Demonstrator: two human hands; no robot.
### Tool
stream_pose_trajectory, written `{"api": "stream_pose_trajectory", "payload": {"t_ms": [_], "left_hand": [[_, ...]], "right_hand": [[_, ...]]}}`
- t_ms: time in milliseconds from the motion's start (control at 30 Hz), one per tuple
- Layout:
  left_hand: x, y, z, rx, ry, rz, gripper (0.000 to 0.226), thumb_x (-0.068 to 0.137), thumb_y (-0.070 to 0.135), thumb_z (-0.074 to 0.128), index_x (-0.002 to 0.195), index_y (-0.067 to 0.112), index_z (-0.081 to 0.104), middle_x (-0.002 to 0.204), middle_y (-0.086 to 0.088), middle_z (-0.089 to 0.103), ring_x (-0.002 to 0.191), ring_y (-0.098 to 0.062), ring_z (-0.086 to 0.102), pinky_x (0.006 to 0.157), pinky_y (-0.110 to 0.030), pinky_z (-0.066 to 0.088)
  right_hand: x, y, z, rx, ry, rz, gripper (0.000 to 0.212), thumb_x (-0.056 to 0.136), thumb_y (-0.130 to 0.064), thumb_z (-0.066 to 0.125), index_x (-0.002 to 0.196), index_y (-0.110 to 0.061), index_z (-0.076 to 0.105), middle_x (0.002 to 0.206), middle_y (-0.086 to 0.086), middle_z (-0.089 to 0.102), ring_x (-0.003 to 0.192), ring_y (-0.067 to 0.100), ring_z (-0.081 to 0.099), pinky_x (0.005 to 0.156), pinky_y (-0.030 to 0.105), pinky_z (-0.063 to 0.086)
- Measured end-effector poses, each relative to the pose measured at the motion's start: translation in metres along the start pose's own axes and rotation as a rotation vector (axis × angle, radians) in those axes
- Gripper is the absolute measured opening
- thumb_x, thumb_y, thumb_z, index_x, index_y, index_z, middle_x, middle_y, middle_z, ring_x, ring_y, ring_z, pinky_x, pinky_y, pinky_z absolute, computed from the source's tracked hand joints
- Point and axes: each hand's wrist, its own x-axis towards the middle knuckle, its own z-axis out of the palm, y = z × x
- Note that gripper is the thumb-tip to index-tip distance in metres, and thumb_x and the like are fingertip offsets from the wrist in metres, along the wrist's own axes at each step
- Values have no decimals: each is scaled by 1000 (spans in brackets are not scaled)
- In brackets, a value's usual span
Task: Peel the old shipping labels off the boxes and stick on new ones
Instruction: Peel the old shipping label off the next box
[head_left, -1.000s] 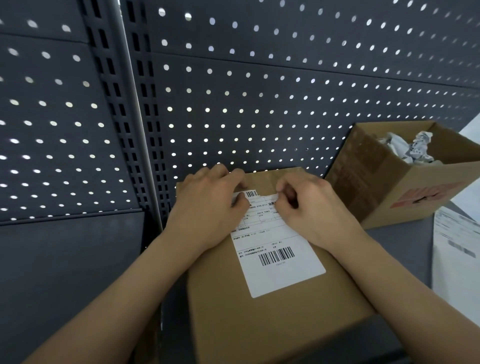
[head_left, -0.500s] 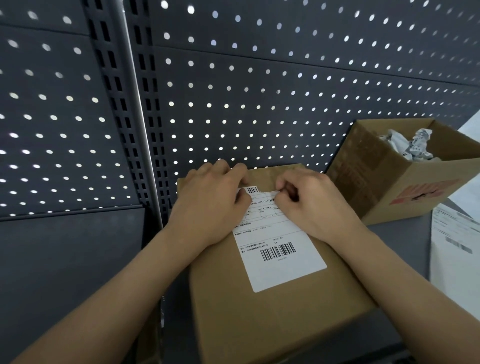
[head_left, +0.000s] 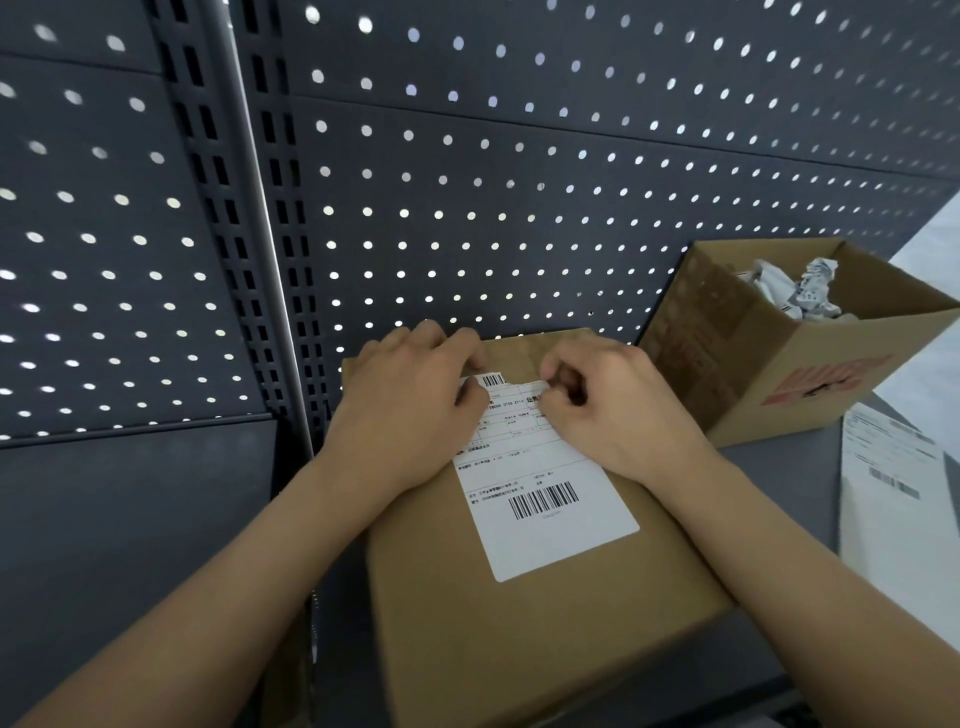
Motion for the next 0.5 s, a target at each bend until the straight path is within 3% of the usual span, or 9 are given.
{"api": "stream_pose_trajectory", "payload": {"t_ms": [133,300,500], "left_hand": [[0,1,0,7,-4,0,20,89,31,52,105,25,61,95,3,57,90,-23,54,85,-39,43],[0,3,-2,-4,4,-4,34,82,38,39,103,25,62,92,3,57,88,-23,55,84,-40,44],[0,3,-2,-7,3,-4,35,82,39,39,104,26,62,92,3,57,88,-22,55,84,-39,44]], "right_hand": [[1,1,2,-17,-11,-19,2,82,-18,59,80,-17,60,72,-7,52,68,13,49,65,37,48],[3,0,1,-21,-24,-27,10,83,-20,61,74,-17,57,67,-10,48,69,13,49,66,37,48],[-1,-3,1,9,-28,-2,3,82,-17,62,81,-16,60,65,-13,47,66,6,48,63,28,42]]}}
